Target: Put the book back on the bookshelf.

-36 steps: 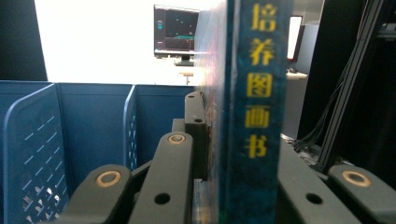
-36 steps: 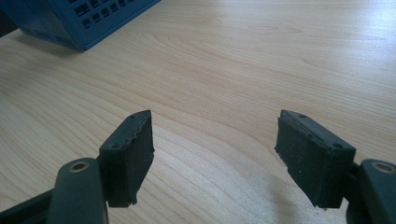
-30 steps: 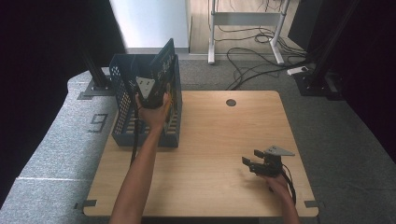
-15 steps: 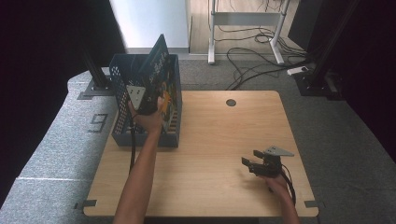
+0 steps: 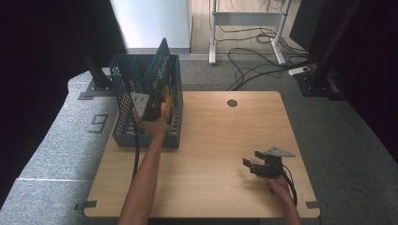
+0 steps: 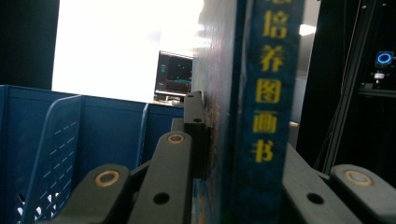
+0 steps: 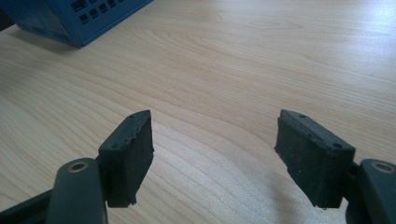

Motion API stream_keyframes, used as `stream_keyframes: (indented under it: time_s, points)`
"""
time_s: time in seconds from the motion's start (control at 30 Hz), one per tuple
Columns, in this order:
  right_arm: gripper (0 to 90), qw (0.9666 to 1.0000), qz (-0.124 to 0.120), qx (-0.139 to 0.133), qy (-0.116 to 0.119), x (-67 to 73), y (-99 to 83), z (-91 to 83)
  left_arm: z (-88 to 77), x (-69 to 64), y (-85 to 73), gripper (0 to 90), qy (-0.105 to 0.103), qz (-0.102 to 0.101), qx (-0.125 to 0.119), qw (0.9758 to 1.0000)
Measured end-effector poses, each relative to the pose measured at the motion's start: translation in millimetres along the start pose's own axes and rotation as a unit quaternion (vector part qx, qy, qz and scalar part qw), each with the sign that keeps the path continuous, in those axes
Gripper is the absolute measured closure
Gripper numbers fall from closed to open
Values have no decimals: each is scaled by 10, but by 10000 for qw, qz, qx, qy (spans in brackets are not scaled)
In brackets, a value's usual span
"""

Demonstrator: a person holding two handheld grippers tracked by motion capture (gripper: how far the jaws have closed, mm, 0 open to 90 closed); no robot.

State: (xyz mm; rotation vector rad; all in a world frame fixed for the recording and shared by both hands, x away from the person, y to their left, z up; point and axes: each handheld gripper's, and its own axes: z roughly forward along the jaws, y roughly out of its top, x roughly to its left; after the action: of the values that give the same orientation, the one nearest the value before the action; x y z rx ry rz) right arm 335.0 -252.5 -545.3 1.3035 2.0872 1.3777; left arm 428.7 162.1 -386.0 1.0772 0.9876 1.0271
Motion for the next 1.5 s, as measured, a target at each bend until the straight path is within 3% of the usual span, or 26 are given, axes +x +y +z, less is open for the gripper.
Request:
stream_keyframes:
  time_s: [0.33, 0.47, 0.67, 0.73, 0.97, 1.13, 1.37, 1.5]
  points:
    - [270, 10000, -38, 23, 7, 14, 1, 3, -8, -102, -38, 818, -31, 212, 82, 9997]
    - [269, 10000, -23, -10, -3, 15, 4, -9, 21, -80, -189, 815, 39, 39, 310, 9995]
    - [270, 10000, -12, -8, -34, -11, -14, -5, 50, -79, -408, 812, 29, 96, 536, 9985]
    - [271, 10000, 0, -8, -38, -15, -15, -4, 33, -97, -453, 809, 5, 101, 504, 9987]
    - [271, 10000, -26, 9, -33, -2, -17, 7, -12, -173, -498, 773, -149, 281, 669, 9973]
    - [271, 10000, -60, 26, -28, 10, -14, 7, -17, -189, -486, 734, -215, 213, 740, 9968]
    - [272, 10000, -43, -2, -29, 5, -11, 2, -39, -205, -484, 648, -344, 318, 855, 9952]
    - [272, 10000, -32, -6, -23, 2, -8, -7, -62, -189, -474, 605, -437, 279, 917, 9944]
